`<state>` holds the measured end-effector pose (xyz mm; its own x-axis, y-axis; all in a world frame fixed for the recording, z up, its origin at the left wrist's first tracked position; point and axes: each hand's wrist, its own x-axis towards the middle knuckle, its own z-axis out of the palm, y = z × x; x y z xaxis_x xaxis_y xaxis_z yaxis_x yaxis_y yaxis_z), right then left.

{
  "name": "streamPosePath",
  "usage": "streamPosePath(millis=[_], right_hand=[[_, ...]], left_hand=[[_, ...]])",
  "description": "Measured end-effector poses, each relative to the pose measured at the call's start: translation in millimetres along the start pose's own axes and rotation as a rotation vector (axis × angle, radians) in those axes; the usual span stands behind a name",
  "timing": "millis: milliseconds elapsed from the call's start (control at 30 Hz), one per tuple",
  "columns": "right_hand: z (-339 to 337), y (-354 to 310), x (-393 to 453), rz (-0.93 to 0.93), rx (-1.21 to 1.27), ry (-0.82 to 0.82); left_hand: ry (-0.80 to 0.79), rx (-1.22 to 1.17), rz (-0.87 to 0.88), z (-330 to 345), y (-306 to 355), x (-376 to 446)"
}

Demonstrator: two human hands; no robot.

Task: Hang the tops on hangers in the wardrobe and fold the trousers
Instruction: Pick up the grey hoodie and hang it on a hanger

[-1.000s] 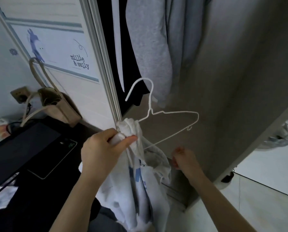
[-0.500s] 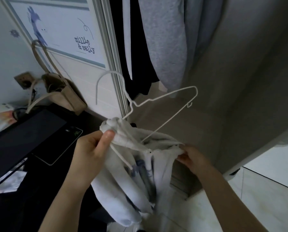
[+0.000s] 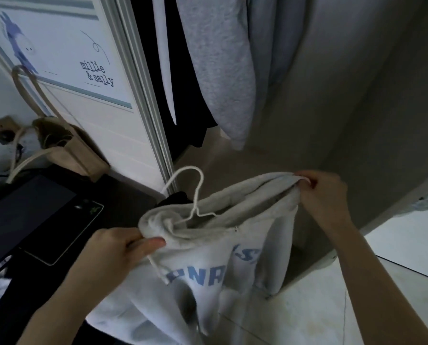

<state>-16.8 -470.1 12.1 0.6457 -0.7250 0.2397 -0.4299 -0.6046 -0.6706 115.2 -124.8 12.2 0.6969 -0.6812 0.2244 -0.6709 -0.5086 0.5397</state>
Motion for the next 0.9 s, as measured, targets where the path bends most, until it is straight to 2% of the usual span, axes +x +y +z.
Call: streamPosePath(millis=[100,133,200,233,267,333,367,400,433,467,533,600,667,733,800,900], right_hand=[[0,-36,-12,-0.277,-0.173,0.077],[6,-52,-21,-0.402,-0.219,0.029],[19,-72,-44,-0.546,-0.225,-0.242],[20,-74,-52,-0.536,-0.136,-0.364],[14,-70,-53,-0.491,0.020,-0.410],[-4,-52,-43,-0.332,0.311,-0.300],[-10,-38,-35,-0.225,0.353,-0.207],[-14,-25,-26,-0.151,0.295,-0.140],[-14,-16,-19,-0.116,0.167,-0.139],[-12,-11,-14,-0.089,0.065,-0.208],[-5,-2,-8,0.012,0.152,-0.388],[-7,3,-3,0.142,0.294,-0.446],[-12,11,4,0.234,0.227,-0.517],[-21,16,8,0.241,0.030,-0.661],[-35,21,11,0.165,-0.059,-0.819],[-51,16,9,0.000,0.102,-0.928]], left_hand=[[-0.027,0.026,-0.011,28,17,10],[-0.031,-0.029,-0.033,37,25,14],[-0.011,-0.130,-0.094,48,35,20],[0.019,-0.169,-0.128,47,37,21],[0.052,-0.217,-0.155,44,37,21],[0.116,-0.327,-0.186,34,37,17],[0.138,-0.369,-0.189,28,38,16],[0.155,-0.398,-0.179,23,40,16],[0.163,-0.412,-0.154,20,43,17],[0.165,-0.416,-0.124,18,46,19],[0.165,-0.397,-0.074,13,49,23],[0.147,-0.385,-0.026,9,48,26],[0.132,-0.375,-0.001,4,44,27],[0.120,-0.368,-0.008,1,39,27],[0.092,-0.353,-0.010,0,37,28],[0.006,-0.343,0.013,1,43,28]])
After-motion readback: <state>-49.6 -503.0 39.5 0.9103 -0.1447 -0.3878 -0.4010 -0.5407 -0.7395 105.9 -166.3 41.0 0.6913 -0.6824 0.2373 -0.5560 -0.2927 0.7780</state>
